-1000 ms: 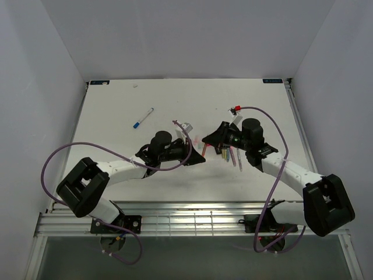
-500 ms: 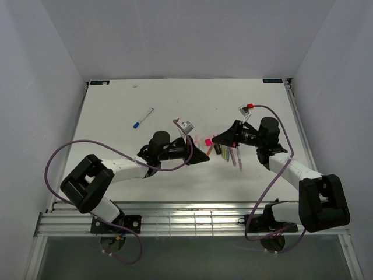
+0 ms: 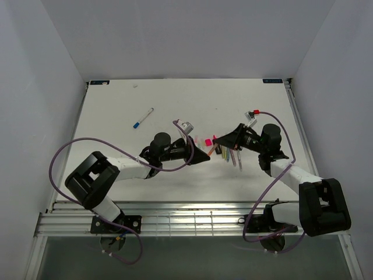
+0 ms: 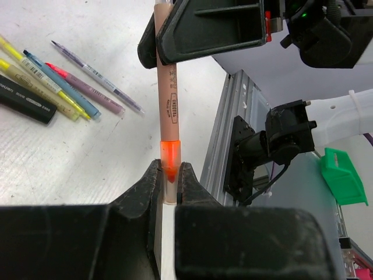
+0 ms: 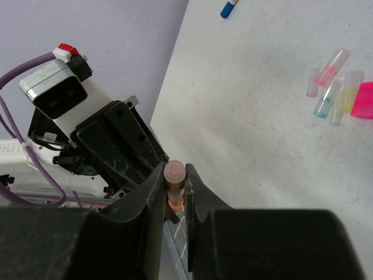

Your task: Open the pen caps

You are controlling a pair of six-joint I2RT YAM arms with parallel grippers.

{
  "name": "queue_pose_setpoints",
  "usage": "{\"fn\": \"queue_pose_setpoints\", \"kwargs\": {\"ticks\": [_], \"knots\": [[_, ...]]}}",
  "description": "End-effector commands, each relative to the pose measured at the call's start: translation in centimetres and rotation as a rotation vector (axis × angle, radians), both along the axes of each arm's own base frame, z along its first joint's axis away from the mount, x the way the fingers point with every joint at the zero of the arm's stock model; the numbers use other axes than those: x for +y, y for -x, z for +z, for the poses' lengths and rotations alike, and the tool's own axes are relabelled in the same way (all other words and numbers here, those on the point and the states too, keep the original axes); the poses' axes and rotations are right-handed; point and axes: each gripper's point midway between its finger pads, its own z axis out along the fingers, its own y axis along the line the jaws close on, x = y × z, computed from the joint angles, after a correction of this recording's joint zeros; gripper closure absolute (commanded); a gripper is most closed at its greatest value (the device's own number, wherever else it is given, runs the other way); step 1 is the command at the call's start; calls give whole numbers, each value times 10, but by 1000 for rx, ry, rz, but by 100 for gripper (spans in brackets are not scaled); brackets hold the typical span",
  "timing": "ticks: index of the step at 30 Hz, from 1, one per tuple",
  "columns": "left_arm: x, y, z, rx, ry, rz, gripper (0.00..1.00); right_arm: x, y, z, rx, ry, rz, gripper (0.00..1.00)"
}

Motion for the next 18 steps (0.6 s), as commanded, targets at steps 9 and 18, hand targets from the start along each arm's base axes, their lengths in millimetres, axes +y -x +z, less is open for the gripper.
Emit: {"fn": "queue_pose_setpoints", "kwargs": {"ticks": [9,18], "knots": [[25,47,-37,64,-131,-107,100,-35,-78,57,-190,-39,-227,92],[36,11,-64,-65,-411,316,100,-47,-89,51,-108,148,-506,92]]}}
